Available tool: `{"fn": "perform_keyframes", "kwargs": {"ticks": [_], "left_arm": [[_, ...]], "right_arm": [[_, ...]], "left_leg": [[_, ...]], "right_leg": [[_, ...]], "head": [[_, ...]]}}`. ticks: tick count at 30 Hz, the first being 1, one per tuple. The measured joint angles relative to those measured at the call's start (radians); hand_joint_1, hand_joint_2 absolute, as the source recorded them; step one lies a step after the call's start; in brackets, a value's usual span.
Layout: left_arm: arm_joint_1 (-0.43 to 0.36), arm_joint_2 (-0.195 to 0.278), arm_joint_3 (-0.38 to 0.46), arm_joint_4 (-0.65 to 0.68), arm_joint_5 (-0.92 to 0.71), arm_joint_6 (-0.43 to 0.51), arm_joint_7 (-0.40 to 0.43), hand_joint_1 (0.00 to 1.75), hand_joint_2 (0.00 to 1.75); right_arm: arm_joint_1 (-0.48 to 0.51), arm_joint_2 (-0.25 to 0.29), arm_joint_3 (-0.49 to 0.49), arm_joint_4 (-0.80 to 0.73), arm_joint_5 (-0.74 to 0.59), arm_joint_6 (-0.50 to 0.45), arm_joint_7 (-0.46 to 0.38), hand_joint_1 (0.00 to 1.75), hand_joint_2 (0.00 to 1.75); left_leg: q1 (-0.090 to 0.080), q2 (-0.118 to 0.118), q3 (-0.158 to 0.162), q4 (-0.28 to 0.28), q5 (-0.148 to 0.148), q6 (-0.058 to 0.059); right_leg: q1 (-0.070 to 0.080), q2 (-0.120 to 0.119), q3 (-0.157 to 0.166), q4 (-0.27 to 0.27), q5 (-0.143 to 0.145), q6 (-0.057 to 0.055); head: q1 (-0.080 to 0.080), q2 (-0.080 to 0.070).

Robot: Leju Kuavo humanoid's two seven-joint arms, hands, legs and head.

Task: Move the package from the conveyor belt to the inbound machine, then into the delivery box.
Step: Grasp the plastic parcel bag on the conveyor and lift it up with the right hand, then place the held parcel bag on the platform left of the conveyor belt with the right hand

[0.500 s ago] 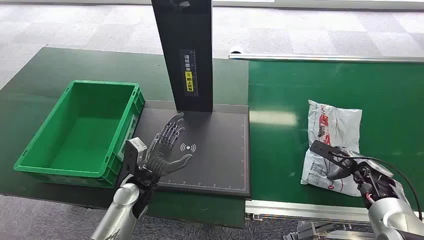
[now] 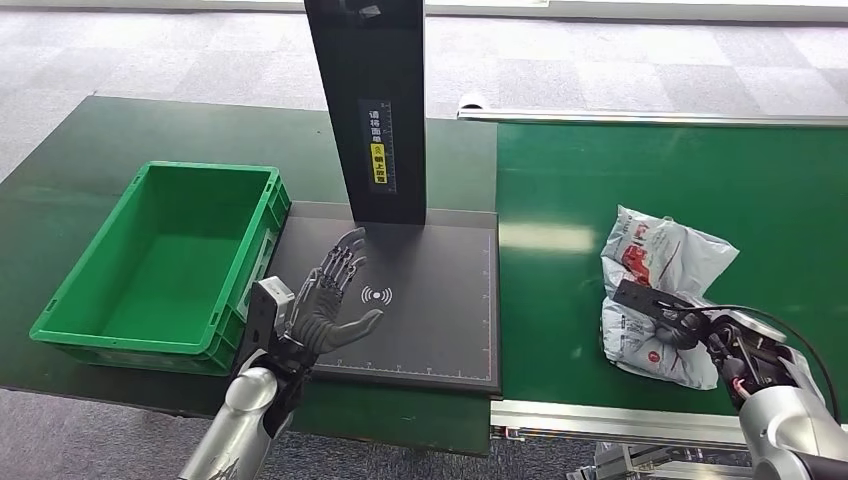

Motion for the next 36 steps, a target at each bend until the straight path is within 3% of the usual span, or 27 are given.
{"fn": "perform_keyframes", "kwargs": {"ticks": [6,12,15,23,27,31,36], "left_arm": [[0.006,0.002,0.001,-0.01,0.0,0.015,0.0,0.0,1.75],[0.058,0.003,0.016,-0.104,0.007,0.072,-0.011,0.0,1.75],[0.08,0.003,0.021,-0.154,0.006,0.087,-0.019,0.0,1.75],[0.106,0.001,0.025,-0.235,0.002,0.119,-0.058,0.0,1.75],[0.107,-0.002,0.027,-0.241,0.008,0.136,-0.086,0.0,1.75],[0.103,-0.007,0.03,-0.241,0.008,0.155,-0.103,0.0,1.75],[0.091,-0.013,0.03,-0.238,0.014,0.159,-0.114,0.0,1.75]], "right_arm": [[0.004,0.01,0.021,-0.006,0.002,-0.068,-0.015,1.75,1.75],[0.052,0.041,0.004,-0.064,-0.137,-0.384,-0.066,1.75,1.75],[0.078,0.061,-0.022,-0.125,-0.198,-0.487,-0.105,1.75,1.75],[0.184,0.1,-0.071,-0.345,-0.348,-0.67,-0.27,1.75,1.75],[0.259,0.118,-0.072,-0.481,-0.415,-0.786,-0.391,1.75,1.75],[0.335,0.138,-0.034,-0.624,-0.398,-0.881,-0.452,1.75,1.75],[0.409,0.162,0.102,-0.74,-0.25,-0.968,-0.507,1.75,1.75]], "left_leg": [[0.0,0.0,0.0,0.0,0.0,0.0],[0.0,0.0,-0.003,0.0,0.0,0.0],[0.0,0.0,-0.004,0.0,0.0,0.0],[0.0,-0.001,-0.006,0.0,0.0,0.0],[0.0,-0.001,-0.006,0.0,0.0,0.0],[0.0,-0.001,-0.006,0.0,0.0,0.0],[0.001,0.0,-0.006,-0.001,0.0,0.0]], "right_leg": [[0.0,0.0,0.0,0.0,0.0,0.0],[0.0,0.0,-0.002,0.0,0.0,0.0],[0.0,-0.001,-0.003,0.0,0.0,0.0],[0.0,-0.001,-0.005,0.0,0.0,0.0],[0.0,-0.002,-0.005,0.0,0.0,0.0],[0.0,-0.002,-0.005,0.0,0.0,0.0],[0.001,-0.002,-0.005,0.0,0.0,0.0]], "head": [[0.0,0.0],[0.0,0.0],[0.0,0.0],[0.0,0.0],[0.0,0.0],[0.0,0.0],[0.0,0.0]]}}
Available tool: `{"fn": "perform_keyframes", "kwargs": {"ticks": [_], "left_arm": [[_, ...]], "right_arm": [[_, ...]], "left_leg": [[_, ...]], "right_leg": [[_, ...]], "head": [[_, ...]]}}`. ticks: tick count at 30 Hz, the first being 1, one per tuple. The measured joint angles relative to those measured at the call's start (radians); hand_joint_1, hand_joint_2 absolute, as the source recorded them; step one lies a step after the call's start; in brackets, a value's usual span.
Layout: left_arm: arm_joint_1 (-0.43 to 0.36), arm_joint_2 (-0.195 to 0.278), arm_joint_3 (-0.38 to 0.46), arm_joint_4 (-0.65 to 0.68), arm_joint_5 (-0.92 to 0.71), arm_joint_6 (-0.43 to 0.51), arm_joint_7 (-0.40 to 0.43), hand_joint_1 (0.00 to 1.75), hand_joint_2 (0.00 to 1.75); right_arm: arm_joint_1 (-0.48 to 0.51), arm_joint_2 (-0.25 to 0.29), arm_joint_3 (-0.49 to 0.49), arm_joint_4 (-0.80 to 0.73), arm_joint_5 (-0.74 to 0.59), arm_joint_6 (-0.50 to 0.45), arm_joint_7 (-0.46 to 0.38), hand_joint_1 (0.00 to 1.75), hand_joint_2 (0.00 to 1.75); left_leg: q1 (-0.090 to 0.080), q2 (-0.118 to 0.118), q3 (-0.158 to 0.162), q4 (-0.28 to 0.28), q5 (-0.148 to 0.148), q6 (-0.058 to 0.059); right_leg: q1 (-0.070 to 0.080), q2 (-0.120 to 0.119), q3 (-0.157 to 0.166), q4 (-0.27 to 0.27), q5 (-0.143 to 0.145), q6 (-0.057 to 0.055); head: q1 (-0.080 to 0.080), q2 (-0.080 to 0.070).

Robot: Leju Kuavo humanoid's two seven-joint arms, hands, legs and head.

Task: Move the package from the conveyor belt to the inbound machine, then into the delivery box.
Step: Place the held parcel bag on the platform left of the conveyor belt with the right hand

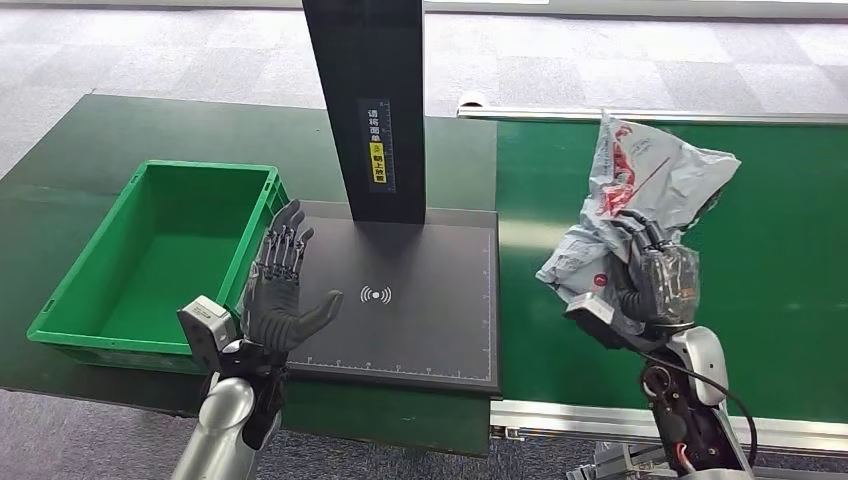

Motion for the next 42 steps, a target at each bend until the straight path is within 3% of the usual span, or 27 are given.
{"fn": "perform_keyframes", "kwargs": {"ticks": [3,8,18,24,29,37,42], "left_arm": [[-0.014,-0.004,0.0,0.007,0.002,0.0,-0.004,0.0,1.75],[-0.024,-0.006,0.0,0.017,0.003,0.0,-0.006,0.0,1.75],[-0.027,-0.006,0.001,0.026,0.004,0.0,-0.006,0.0,1.75],[-0.04,-0.012,0.0,0.044,0.012,0.0,-0.013,0.0,1.75],[-0.062,-0.018,-0.005,0.063,0.017,-0.002,-0.014,0.0,1.75],[-0.081,-0.024,-0.014,0.091,0.028,-0.007,-0.014,0.0,1.75],[-0.095,-0.035,-0.028,0.113,0.037,-0.023,-0.015,0.0,1.75]], "right_arm": [[0.029,0.02,0.109,-0.027,0.067,-0.022,-0.002,1.75,1.75],[0.042,0.035,0.224,-0.039,0.07,-0.037,0.023,1.75,1.75],[0.042,0.034,0.294,-0.047,0.077,-0.048,0.026,1.75,1.75],[0.043,0.061,0.372,-0.039,0.12,-0.072,-0.012,1.75,1.75],[0.044,0.11,0.374,-0.028,0.178,-0.077,-0.096,1.75,1.75],[0.019,0.161,0.355,0.035,0.171,-0.079,-0.11,1.75,1.75],[-0.042,0.214,0.354,0.154,0.179,-0.079,-0.129,1.75,1.75]], "left_leg": [[0.0,0.0,0.0,0.0,0.0,0.0],[0.0,0.0,0.0,0.0,0.0,0.0],[-0.001,0.0,0.0,0.0,0.0,0.0],[0.001,0.0,0.0,0.0,0.0,0.0],[0.0,0.0,0.0,0.0,0.0,0.0],[0.0,0.0,0.0,0.0,0.0,0.0],[0.001,0.0,0.0,0.0,0.0,0.0]], "right_leg": [[0.0,0.0,0.0,0.0,0.0,0.0],[0.0,0.0,0.0,0.0,0.0,0.0],[0.0,0.0,0.0,0.0,0.0,0.0],[0.0,0.0,-0.001,0.0,0.0,0.0],[0.0,0.0,0.0,0.0,0.0,0.0],[0.0,0.0,0.0,0.0,0.0,0.0],[0.0,0.0,-0.001,0.0,0.0,0.0]], "head": [[0.0,0.0],[0.0,0.0],[0.0,0.0],[0.0,0.0],[0.0,0.0],[0.0,0.0],[0.0,0.0]]}}
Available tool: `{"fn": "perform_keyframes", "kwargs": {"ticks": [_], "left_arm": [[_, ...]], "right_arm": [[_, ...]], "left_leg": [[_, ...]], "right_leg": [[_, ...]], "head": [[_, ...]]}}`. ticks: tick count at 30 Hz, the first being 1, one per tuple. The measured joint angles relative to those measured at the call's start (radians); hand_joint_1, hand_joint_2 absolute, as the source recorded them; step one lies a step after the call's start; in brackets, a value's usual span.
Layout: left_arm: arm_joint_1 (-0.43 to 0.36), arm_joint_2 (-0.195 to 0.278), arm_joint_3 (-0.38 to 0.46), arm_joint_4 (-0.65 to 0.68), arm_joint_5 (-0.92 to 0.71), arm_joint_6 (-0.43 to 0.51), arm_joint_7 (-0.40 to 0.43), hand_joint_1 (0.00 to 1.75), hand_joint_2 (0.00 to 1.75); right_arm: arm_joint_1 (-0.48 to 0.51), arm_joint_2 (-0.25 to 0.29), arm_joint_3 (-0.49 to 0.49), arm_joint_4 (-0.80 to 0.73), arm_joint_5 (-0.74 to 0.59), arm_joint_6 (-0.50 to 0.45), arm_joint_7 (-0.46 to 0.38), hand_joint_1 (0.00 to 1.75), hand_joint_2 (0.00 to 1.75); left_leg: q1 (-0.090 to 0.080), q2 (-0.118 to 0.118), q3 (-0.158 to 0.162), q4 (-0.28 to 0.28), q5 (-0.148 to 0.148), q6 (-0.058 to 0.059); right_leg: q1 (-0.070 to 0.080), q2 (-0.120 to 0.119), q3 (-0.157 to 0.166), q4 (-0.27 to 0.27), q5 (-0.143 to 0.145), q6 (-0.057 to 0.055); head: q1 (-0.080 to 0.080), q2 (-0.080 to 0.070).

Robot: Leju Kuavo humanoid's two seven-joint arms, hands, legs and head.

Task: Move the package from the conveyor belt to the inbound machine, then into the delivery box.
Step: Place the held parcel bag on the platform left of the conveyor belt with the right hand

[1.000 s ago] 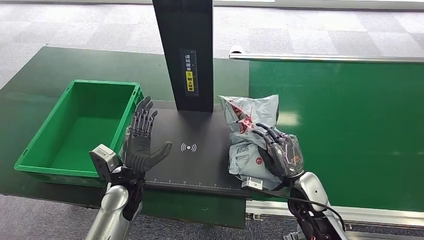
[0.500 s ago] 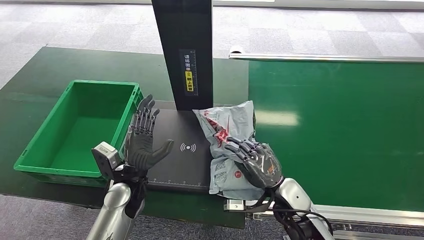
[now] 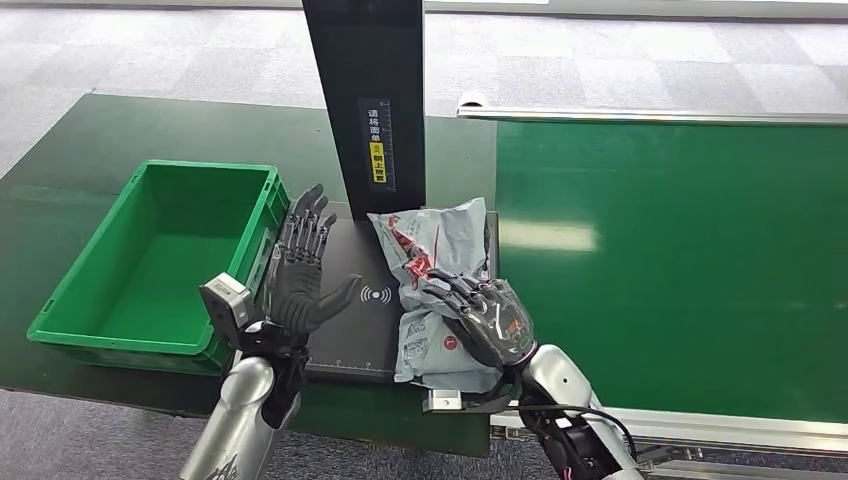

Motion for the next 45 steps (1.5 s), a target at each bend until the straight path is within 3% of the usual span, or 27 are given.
{"fn": "perform_keyframes", "kwargs": {"ticks": [2,3,6,7,10,14,18,23,27,31,36,45], "left_arm": [[-0.008,-0.005,-0.008,0.009,0.0,-0.002,0.0,0.0,1.75],[-0.012,-0.007,-0.012,0.013,0.0,-0.003,0.0,0.0,1.75],[-0.018,-0.01,-0.019,0.022,0.004,-0.003,0.0,0.0,1.75],[-0.019,-0.011,-0.021,0.025,0.006,-0.003,0.0,0.0,1.75],[-0.019,-0.012,-0.027,0.029,0.009,-0.003,0.0,0.0,1.75],[-0.019,-0.012,-0.032,0.035,0.014,-0.004,0.002,0.0,1.75],[-0.02,-0.012,-0.035,0.041,0.018,-0.005,0.002,0.0,1.75],[-0.029,-0.012,-0.042,0.051,0.02,-0.006,0.005,0.0,1.75],[-0.029,-0.008,-0.042,0.057,0.021,-0.006,0.006,0.0,1.75],[-0.029,-0.002,-0.042,0.058,0.02,-0.004,0.007,0.0,1.75],[-0.028,0.007,-0.051,0.059,-0.013,-0.01,0.019,0.0,1.75],[-0.031,0.02,-0.111,0.087,-0.164,-0.009,0.06,0.0,1.75]], "right_arm": [[-0.03,0.026,-0.002,0.056,0.025,-0.001,0.006,1.75,1.75],[-0.042,0.038,-0.004,0.083,0.034,-0.001,0.015,1.46,1.75],[-0.072,0.067,-0.02,0.157,0.032,-0.001,0.051,0.15,1.75],[-0.079,0.075,-0.028,0.179,0.016,0.0,0.058,0.0,1.75],[-0.094,0.095,-0.05,0.237,-0.122,0.065,0.04,0.0,1.75],[-0.098,0.106,-0.093,0.261,-0.439,0.346,-0.024,0.0,1.75],[-0.092,0.106,-0.11,0.25,-0.619,0.496,-0.058,0.0,1.75],[-0.067,0.102,-0.11,0.173,-0.835,0.679,-0.063,0.0,1.75],[-0.023,0.088,-0.113,0.049,-0.993,0.77,-0.057,0.0,1.75],[0.041,0.065,-0.124,-0.113,-1.064,0.769,-0.056,0.0,1.75],[0.128,0.027,-0.164,-0.303,-1.038,0.65,-0.031,0.0,1.75],[0.255,0.014,-0.291,-0.425,-1.031,0.553,0.02,0.0,1.75]], "left_leg": [[0.0,0.0,0.0,0.0,0.0,0.0],[0.0,0.0,0.0,0.0,0.0,0.0],[0.0,0.0,0.0,0.0,0.0,0.0],[0.0,0.0,0.0,0.0,0.0,0.0],[0.0,0.0,0.0,0.0,0.0,0.0],[0.0,0.0,0.0,0.0,0.0,0.0],[0.0,0.0,0.0,0.0,0.0,0.0],[0.0,0.0,0.0,0.0,0.0,0.0],[0.0,0.0,0.0,0.0,0.0,0.0],[0.0,0.0,0.0,0.0,0.0,0.0],[0.0,0.0,0.0,0.0,0.0,0.0],[0.0,0.0,0.0,0.0,0.0,0.0]], "right_leg": [[0.0,0.0,0.0,0.0,0.0,0.0],[0.0,0.0,0.0,0.0,0.0,0.0],[0.0,0.001,0.0,0.0,0.0,0.0],[0.0,0.001,0.0,0.0,0.0,0.0],[0.0,0.001,0.0,0.0,0.0,0.0],[0.0,0.001,0.0,0.0,0.0,0.0],[0.0,0.001,0.0,0.0,0.0,0.0],[0.0,0.001,0.0,0.0,0.0,0.0],[0.0,0.001,0.0,0.0,0.0,0.0],[0.0,0.001,0.0,0.0,0.0,0.0],[0.0,0.0,0.0,0.0,0.0,0.0],[0.0,0.0,0.0,0.0,0.0,0.0]], "head": [[0.0,0.0],[0.0,0.0],[0.0,0.0],[0.0,0.0],[0.0,0.0],[0.0,0.0],[0.0,0.0],[0.0,0.0],[0.0,0.0],[0.0,0.0],[0.0,0.0],[0.0,0.0]]}}
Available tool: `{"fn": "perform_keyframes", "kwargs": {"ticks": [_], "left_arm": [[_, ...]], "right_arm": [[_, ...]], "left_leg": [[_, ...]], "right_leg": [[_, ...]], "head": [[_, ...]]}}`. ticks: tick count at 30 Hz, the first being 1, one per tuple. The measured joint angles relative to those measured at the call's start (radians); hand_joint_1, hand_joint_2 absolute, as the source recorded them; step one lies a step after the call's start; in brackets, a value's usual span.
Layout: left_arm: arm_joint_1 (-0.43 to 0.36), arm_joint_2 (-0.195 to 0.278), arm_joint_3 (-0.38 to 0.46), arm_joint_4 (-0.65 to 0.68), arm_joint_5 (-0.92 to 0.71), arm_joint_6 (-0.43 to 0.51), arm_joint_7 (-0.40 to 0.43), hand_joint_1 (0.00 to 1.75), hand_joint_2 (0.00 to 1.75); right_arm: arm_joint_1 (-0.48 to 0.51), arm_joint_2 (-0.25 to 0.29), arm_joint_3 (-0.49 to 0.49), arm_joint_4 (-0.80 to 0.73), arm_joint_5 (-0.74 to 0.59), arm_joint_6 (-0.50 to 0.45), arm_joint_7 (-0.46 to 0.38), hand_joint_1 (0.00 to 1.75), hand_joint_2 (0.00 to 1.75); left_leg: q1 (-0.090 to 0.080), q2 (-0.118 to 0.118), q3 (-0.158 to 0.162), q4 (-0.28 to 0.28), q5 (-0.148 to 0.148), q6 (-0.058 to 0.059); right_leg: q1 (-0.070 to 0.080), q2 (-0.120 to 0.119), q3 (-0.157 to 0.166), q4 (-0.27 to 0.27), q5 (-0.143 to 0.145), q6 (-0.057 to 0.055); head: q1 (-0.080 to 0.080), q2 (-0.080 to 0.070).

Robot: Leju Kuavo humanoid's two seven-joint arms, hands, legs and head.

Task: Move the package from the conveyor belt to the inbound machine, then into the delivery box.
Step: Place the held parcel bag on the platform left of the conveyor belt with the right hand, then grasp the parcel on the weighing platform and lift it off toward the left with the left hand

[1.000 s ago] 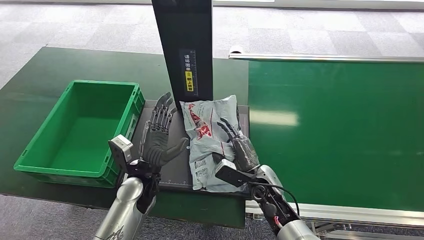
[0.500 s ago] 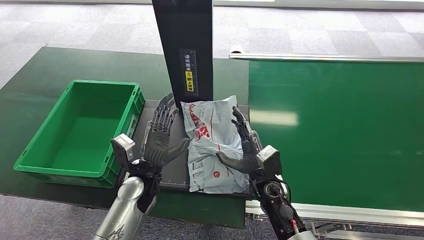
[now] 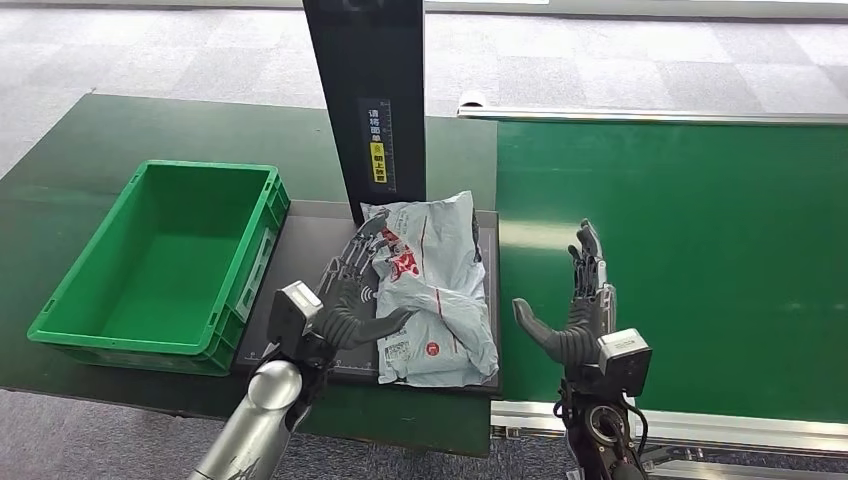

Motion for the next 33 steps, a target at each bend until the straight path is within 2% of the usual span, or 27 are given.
{"fn": "perform_keyframes", "kwargs": {"ticks": [5,10,14,19,24,30,31,33], "left_arm": [[-0.035,-0.004,-0.035,0.031,-0.143,0.069,0.048,0.0,1.75],[-0.127,-0.03,-0.093,0.117,-0.365,0.118,0.177,0.0,1.75],[-0.212,-0.06,-0.14,0.223,-0.508,0.104,0.276,0.0,1.75],[-0.301,-0.094,-0.183,0.372,-0.614,0.04,0.377,0.0,1.75],[-0.341,-0.116,-0.199,0.482,-0.658,0.025,0.408,0.0,1.75],[-0.35,-0.122,-0.203,0.531,-0.666,0.019,0.416,0.0,1.75],[-0.351,-0.123,-0.204,0.536,-0.667,0.019,0.416,0.32,1.75],[-0.353,-0.123,-0.206,0.543,-0.669,0.015,0.418,1.17,1.75]], "right_arm": [[0.043,0.017,-0.06,-0.018,0.011,-0.002,0.033,0.0,1.75],[0.053,0.043,-0.097,-0.015,0.034,0.019,0.054,0.0,1.75],[0.049,0.061,-0.112,-0.006,0.056,0.041,0.07,0.0,1.75],[0.029,0.074,-0.125,0.016,0.072,0.056,0.083,0.0,1.75],[0.023,0.086,-0.133,0.031,0.082,0.056,0.087,0.0,1.75],[0.023,0.096,-0.143,0.034,0.083,0.056,0.092,0.0,1.75],[0.023,0.097,-0.144,0.034,0.083,0.056,0.092,0.0,1.75],[0.023,0.099,-0.146,0.035,0.084,0.056,0.093,0.0,1.75]], "left_leg": [[0.0,0.0,0.0,0.0,0.0,0.0],[0.0,0.0,0.0,0.0,0.0,0.0],[0.0,0.0,0.0,0.0,0.001,0.001],[0.0,0.0,0.0,0.0,0.001,0.0],[0.0,0.0,0.0,0.0,0.001,0.0],[0.0,0.0,0.0,0.0,0.001,0.001],[0.0,0.0,0.0,0.0,0.001,0.001],[0.0,0.0,0.0,0.0,0.001,0.001]], "right_leg": [[0.0,0.0,0.0,0.0,0.0,0.0],[0.0,0.0,0.0,0.0,0.001,-0.001],[0.0,0.0,0.0,0.0,0.001,0.0],[0.0,0.0,0.0,0.0,0.001,0.0],[0.0,0.0,0.0,0.0,0.001,0.0],[0.0,0.0,0.0,0.0,0.001,0.0],[0.0,0.0,0.0,0.0,0.001,0.0],[0.0,0.0,0.0,0.0,0.001,0.0]], "head": [[0.0,0.0],[0.0,0.0],[0.0,0.0],[0.0,0.0],[0.0,0.0],[0.0,0.0],[0.0,0.0],[0.0,0.0]]}}
